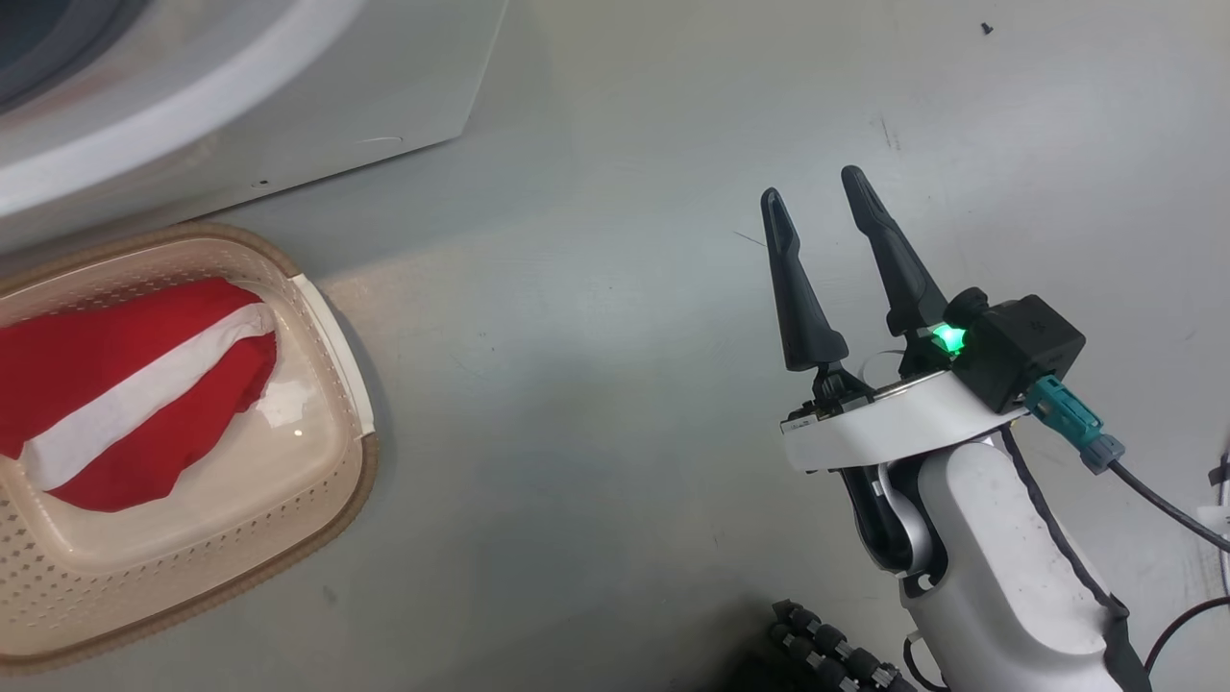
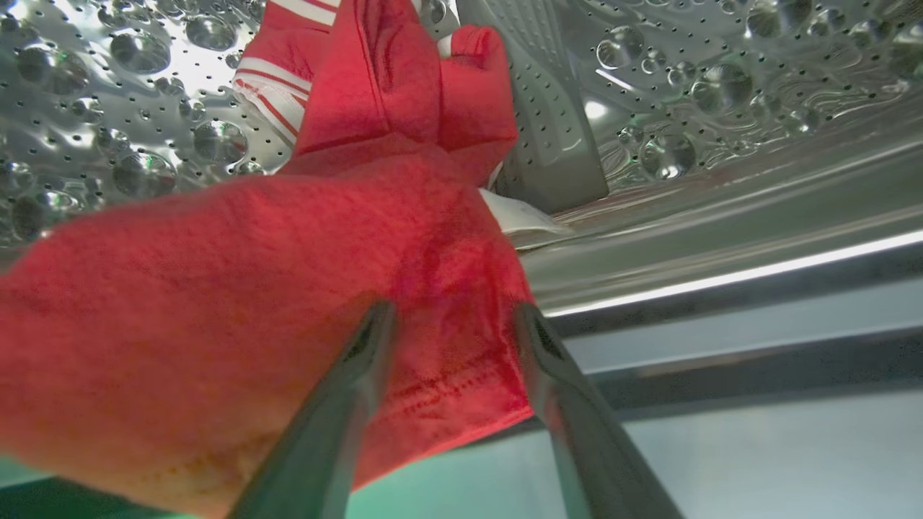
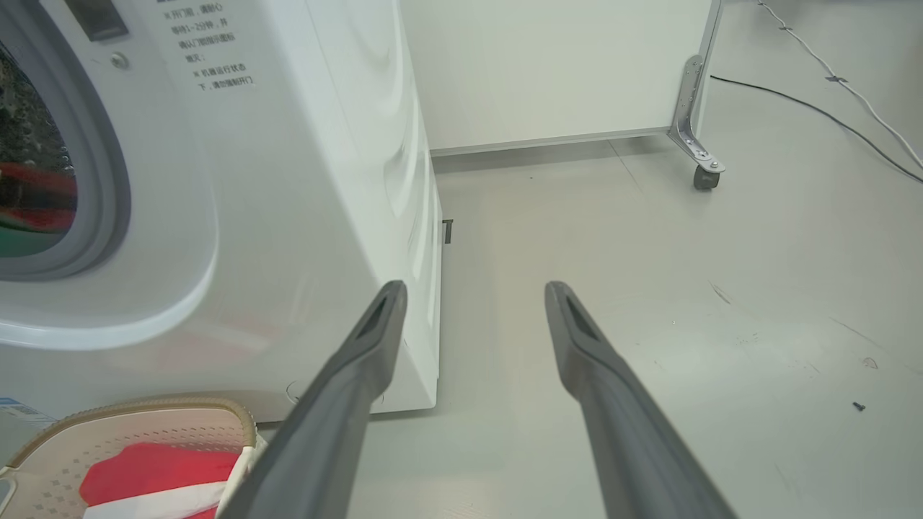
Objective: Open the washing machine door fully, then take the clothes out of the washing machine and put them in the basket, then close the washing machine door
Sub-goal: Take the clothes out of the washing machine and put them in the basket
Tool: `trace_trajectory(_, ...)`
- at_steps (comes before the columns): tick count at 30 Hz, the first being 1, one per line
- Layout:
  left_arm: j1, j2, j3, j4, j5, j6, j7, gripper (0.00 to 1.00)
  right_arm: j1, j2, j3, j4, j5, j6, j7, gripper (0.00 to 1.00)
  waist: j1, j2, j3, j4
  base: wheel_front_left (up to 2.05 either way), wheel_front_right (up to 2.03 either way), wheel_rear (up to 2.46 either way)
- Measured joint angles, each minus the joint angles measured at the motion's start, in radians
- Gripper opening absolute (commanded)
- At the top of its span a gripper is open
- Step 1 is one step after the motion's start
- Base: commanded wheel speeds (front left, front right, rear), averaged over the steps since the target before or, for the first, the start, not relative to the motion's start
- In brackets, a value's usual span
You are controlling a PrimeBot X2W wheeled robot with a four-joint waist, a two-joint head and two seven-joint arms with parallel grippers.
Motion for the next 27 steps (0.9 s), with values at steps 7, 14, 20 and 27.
trace_trajectory(7, -0.017, 0.000, 0.000, 0.014, 0.000, 0.005, 0.013, 0.00, -0.009, 0.000, 0.000, 0.004, 0.000, -0.004, 0.000, 1.00, 0.0000, 0.0000, 0.002, 0.001, 0.00, 0.00, 0.00)
trace_trajectory(14, -0.019, -0.004, -0.004, 0.014, 0.000, 0.005, -0.013, 0.00, -0.021, 0.000, -0.001, 0.008, -0.004, -0.004, 0.000, 1.00, 0.0000, 0.0000, 0.001, 0.006, 0.00, 0.00, 0.00)
trace_trajectory(20, -0.019, -0.013, -0.001, 0.006, -0.001, 0.003, -0.075, 0.00, -0.024, 0.000, -0.001, 0.010, -0.007, -0.004, 0.000, 1.00, 0.0000, 0.0000, -0.003, 0.012, 0.00, 0.00, 0.00)
trace_trajectory(27, -0.017, -0.026, 0.019, -0.010, -0.015, 0.003, -0.169, 0.00, -0.024, 0.000, -0.007, 0.016, -0.010, -0.004, 0.000, 1.00, 0.0000, 0.0000, -0.010, 0.020, 0.00, 0.00, 0.00)
